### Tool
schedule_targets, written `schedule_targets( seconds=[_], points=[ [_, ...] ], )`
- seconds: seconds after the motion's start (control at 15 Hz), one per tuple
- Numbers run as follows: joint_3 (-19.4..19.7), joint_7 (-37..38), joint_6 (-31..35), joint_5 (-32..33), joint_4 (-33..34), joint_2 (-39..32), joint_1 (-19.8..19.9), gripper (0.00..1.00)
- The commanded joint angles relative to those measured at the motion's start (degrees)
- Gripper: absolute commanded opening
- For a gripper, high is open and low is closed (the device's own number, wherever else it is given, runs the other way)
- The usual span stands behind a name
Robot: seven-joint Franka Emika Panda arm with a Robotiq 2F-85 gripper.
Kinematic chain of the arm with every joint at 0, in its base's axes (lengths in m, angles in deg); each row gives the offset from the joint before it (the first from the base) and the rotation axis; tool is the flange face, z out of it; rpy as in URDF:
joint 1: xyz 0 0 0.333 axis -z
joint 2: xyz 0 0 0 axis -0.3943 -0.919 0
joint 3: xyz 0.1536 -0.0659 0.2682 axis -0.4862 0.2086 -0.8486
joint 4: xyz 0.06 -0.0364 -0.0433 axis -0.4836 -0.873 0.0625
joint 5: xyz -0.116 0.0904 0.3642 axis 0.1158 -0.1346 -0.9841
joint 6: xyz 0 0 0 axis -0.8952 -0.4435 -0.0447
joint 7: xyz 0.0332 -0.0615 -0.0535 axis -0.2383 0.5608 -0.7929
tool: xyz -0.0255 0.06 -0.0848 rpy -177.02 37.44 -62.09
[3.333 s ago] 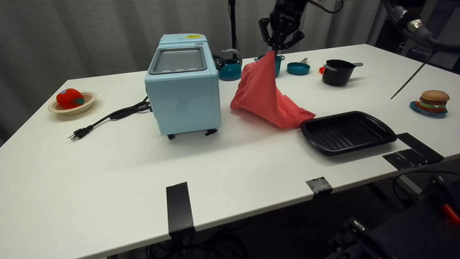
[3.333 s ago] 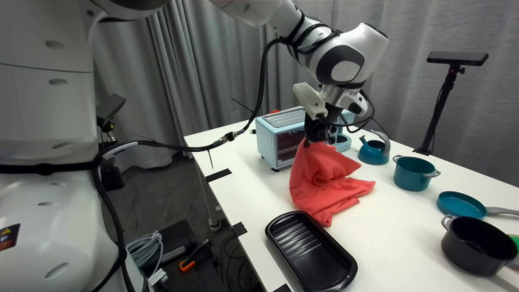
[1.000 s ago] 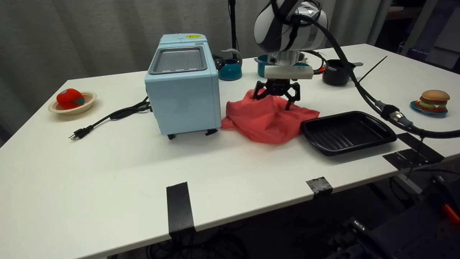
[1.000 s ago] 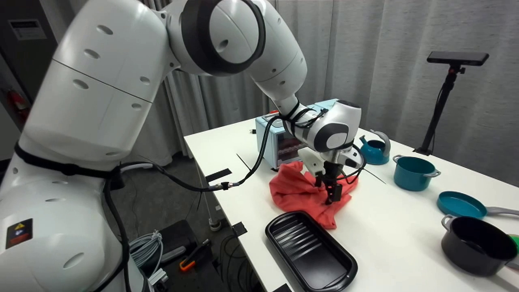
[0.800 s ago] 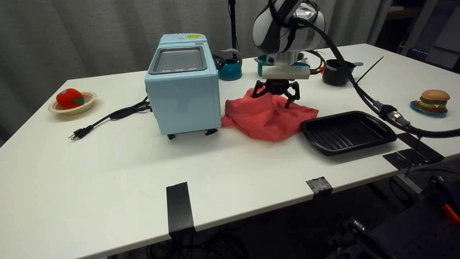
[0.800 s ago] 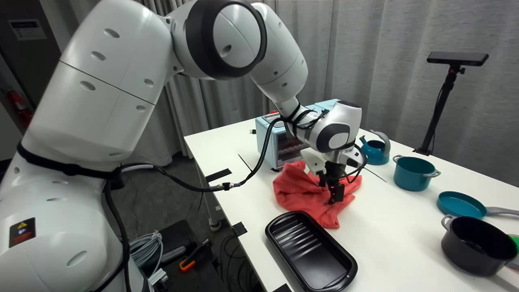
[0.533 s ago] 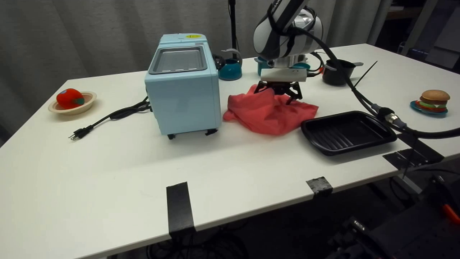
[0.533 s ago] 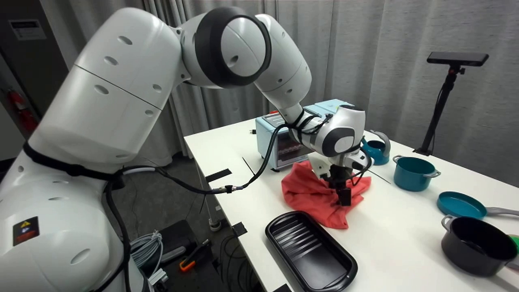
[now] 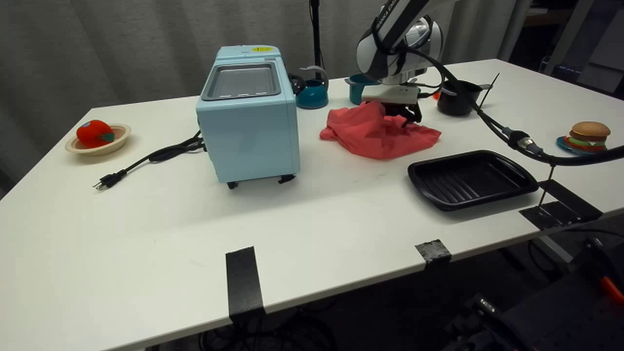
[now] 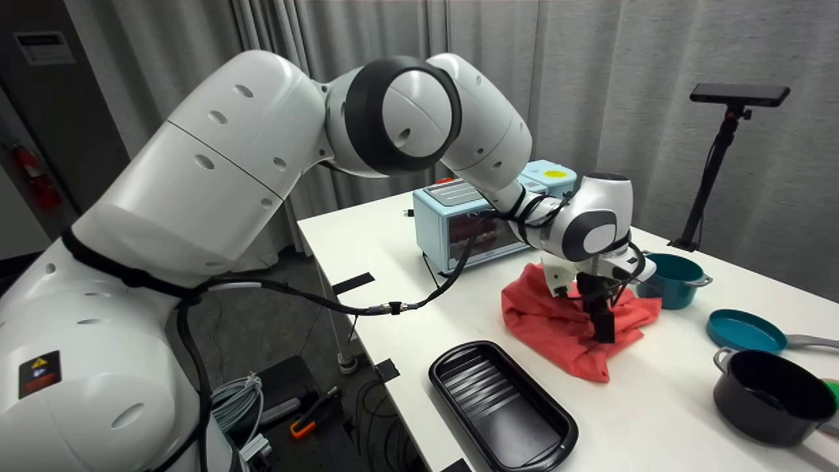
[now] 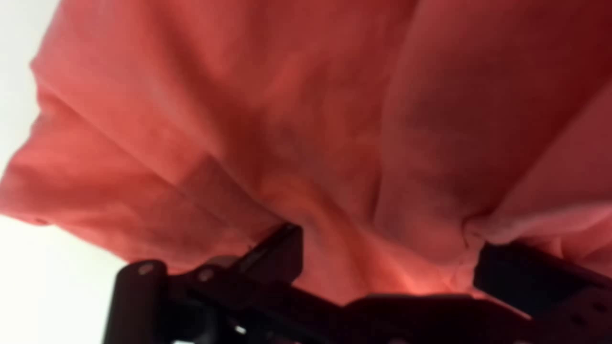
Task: Unfold the peach cloth on the table.
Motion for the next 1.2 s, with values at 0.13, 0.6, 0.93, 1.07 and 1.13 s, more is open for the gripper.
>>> schedule_targets(
  seconds=[0.13, 0.6, 0.93, 1.07, 1.13],
  points=[
    [1.12, 3.92, -7.27, 2.23, 10.61, -6.11, 2.94, 1.0],
    [0.51, 1.66, -20.47, 4.08, 16.79, -3.5, 6.02, 1.0],
    [-0.95, 1.03, -21.2, 3.83, 20.2, -2.52, 7.42, 1.0],
    [-2.11, 0.98, -20.28, 2.88, 21.21, -2.67, 7.84, 1.0],
    [-2.61, 1.34, -19.98, 2.57, 21.72, -2.97, 7.9, 1.0]
  ],
)
